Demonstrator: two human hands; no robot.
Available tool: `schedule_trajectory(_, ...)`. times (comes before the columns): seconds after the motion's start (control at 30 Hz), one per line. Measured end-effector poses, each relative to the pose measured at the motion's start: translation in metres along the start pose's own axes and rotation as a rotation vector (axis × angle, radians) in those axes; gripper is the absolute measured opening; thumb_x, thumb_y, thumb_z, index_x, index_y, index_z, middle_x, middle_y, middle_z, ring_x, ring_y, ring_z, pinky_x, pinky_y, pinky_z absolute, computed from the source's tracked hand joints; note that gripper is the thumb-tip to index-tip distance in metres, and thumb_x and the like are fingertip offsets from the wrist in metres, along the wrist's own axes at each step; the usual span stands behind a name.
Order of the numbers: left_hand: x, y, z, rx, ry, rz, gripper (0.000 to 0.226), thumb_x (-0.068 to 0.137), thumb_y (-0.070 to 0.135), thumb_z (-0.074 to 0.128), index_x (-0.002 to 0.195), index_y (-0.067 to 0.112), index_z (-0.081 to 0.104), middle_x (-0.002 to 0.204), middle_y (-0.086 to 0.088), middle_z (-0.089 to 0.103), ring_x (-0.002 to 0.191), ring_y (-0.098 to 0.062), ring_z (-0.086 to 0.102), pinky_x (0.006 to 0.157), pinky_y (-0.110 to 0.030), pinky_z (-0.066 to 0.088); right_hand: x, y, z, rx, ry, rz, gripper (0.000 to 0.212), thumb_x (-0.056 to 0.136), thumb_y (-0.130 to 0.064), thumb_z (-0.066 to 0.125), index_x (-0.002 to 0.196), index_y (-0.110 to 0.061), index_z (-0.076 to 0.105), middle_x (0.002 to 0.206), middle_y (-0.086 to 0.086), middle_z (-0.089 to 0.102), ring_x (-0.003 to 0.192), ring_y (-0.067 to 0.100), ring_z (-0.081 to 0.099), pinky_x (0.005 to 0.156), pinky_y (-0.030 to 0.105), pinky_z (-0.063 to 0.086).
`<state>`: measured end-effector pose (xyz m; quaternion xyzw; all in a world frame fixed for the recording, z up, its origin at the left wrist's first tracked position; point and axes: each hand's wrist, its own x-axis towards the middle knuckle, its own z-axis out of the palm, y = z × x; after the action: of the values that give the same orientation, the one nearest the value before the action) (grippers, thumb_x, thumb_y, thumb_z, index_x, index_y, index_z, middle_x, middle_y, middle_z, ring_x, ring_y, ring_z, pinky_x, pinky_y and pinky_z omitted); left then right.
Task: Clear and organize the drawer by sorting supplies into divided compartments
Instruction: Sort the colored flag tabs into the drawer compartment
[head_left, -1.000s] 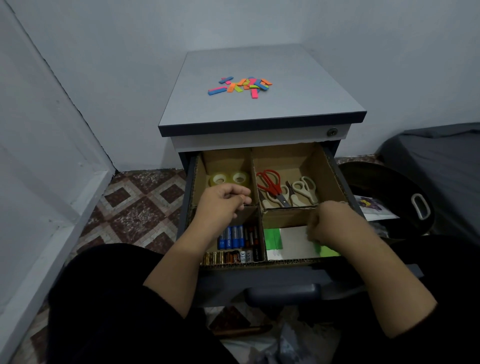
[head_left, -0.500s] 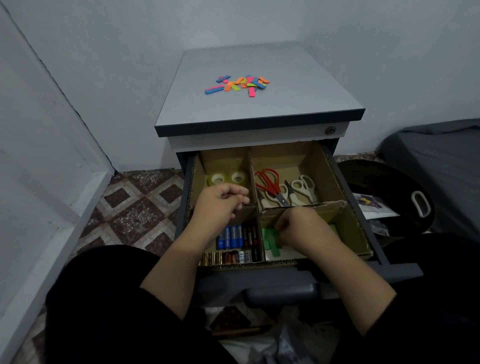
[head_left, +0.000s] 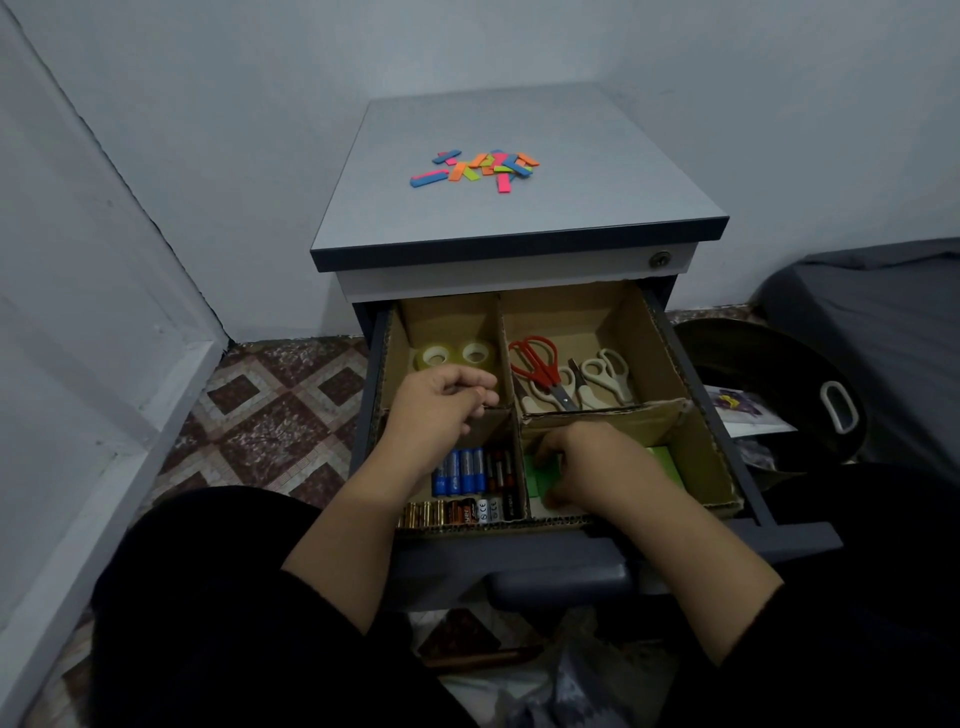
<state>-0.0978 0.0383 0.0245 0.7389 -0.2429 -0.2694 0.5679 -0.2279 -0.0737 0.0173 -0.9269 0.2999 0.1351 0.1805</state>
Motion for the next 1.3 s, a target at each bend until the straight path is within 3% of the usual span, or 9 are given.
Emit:
schedule_trajectory(0.67, 0.0004, -0.0003, 0.0005, 0.000, 0.004, 0.003, 0.020, 0.092, 0.004, 0.054, 0.102, 0.013, 0.069, 0.092, -0.001, 0.072, 0.069, -0.001, 0.057, 0.058, -0.016, 0.044, 0.0046, 0.0031, 0.0018, 0.036, -0.005, 0.034, 0.059, 0.072, -0.033, 0.080, 0.127, -0.035, 0.059, 0.124, -0.003, 0.060, 0.111, 0.020, 0.057, 0.090, 0.032, 0.050)
schedule_trajectory(1.0, 0.0009, -0.0023, -0.0003, 0.006, 0.002, 0.011, 0.020, 0.093, 0.004, 0.054, 0.101, 0.014, 0.070, 0.091, -0.001, 0.073, 0.070, -0.002, 0.058, 0.059, -0.017, 0.044, -0.0006, 0.0072, -0.0016, 0.042, 0.017, 0.076, 0.043, 0.080, -0.021, 0.072, 0.121, -0.029, 0.063, 0.118, 0.001, 0.061, 0.106, 0.023, 0.059, 0.084, 0.034, 0.053)
schedule_trajectory(1.3, 0.0009, -0.0018, -0.0005, 0.002, -0.003, 0.013, 0.020, 0.093, 0.004, 0.054, 0.099, 0.015, 0.069, 0.092, -0.002, 0.072, 0.070, -0.002, 0.058, 0.059, -0.017, 0.045, -0.0036, 0.0033, -0.0020, 0.042, 0.025, 0.073, 0.049, 0.071, -0.035, 0.081, 0.115, -0.025, 0.063, 0.114, 0.001, 0.062, 0.103, 0.022, 0.059, 0.082, 0.032, 0.051)
